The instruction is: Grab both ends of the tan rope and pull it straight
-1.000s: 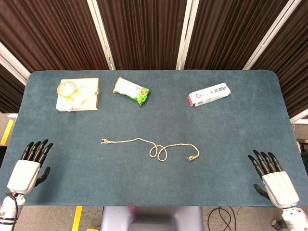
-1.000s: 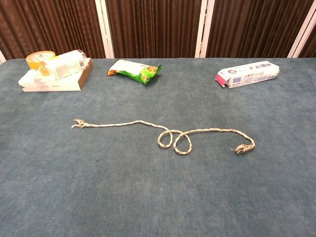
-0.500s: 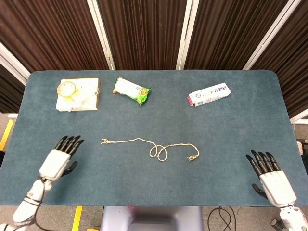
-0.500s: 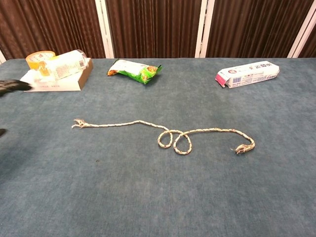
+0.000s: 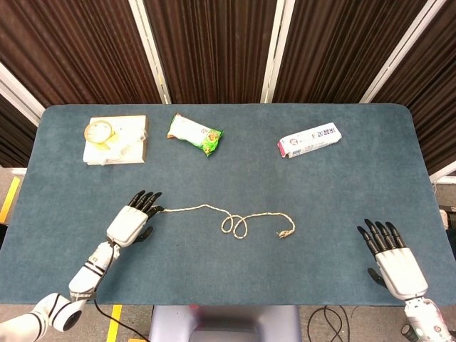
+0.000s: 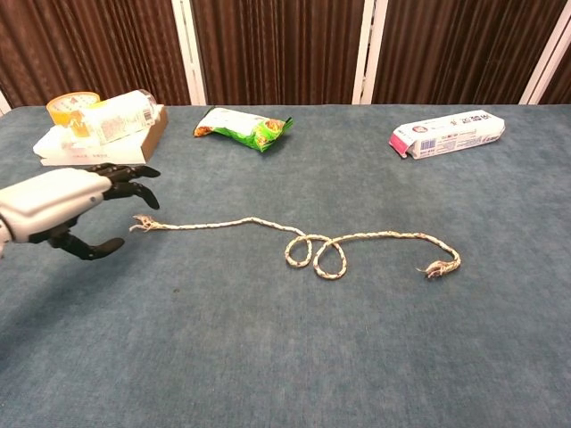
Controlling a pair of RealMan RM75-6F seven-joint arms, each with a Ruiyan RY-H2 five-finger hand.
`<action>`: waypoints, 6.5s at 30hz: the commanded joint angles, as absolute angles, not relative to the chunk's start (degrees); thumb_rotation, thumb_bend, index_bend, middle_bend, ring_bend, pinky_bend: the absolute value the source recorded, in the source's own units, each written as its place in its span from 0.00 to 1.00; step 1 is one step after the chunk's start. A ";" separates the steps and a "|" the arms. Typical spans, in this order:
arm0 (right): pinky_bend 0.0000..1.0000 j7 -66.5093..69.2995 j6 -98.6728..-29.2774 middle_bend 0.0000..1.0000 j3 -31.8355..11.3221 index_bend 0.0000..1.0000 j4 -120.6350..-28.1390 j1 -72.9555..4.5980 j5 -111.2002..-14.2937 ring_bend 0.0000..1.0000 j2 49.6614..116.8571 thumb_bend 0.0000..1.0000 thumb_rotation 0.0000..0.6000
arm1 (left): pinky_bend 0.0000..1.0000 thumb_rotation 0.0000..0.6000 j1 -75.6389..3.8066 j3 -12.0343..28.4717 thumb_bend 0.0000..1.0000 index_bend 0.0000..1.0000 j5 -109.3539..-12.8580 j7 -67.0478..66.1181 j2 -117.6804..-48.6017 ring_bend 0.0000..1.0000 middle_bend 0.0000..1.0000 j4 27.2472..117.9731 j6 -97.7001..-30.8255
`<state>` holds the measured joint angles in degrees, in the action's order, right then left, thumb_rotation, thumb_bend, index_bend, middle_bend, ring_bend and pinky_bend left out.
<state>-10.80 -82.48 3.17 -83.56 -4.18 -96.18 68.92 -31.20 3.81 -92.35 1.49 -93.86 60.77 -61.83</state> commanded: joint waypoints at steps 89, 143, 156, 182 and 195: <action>0.00 -34.09 -55.09 0.00 -4.16 0.61 -76.22 -29.23 -85.58 0.00 90.68 0.45 1.00 | 0.04 1.00 -33.97 2.31 0.44 0.63 -86.94 2.98 -97.25 0.00 0.06 50.34 -65.20; 0.00 -3.80 -62.28 0.11 -3.53 0.78 -60.22 -24.06 -80.34 0.00 79.00 0.65 1.00 | 0.04 1.00 -31.28 2.83 0.47 0.63 -82.99 2.79 -93.00 0.00 0.06 45.03 -62.16; 0.00 0.56 -59.69 0.11 -2.11 0.79 -51.22 -23.71 -81.03 0.00 82.79 0.65 1.00 | 0.04 1.00 -31.83 2.14 0.47 0.62 -83.36 4.17 -96.02 0.00 0.07 39.50 -59.63; 0.00 3.06 -53.57 0.02 -0.98 0.24 -41.56 -23.50 -80.57 0.00 88.93 0.65 1.00 | 0.05 1.00 -31.71 1.10 0.45 0.03 -84.05 6.58 -98.15 0.00 0.03 35.82 -57.30; 0.00 7.70 -66.83 0.00 -1.85 0.04 -53.68 -17.59 -82.41 0.00 79.08 0.56 1.00 | 0.06 1.00 -25.33 1.28 0.43 0.00 -85.11 16.29 -85.64 0.00 0.00 52.67 -68.64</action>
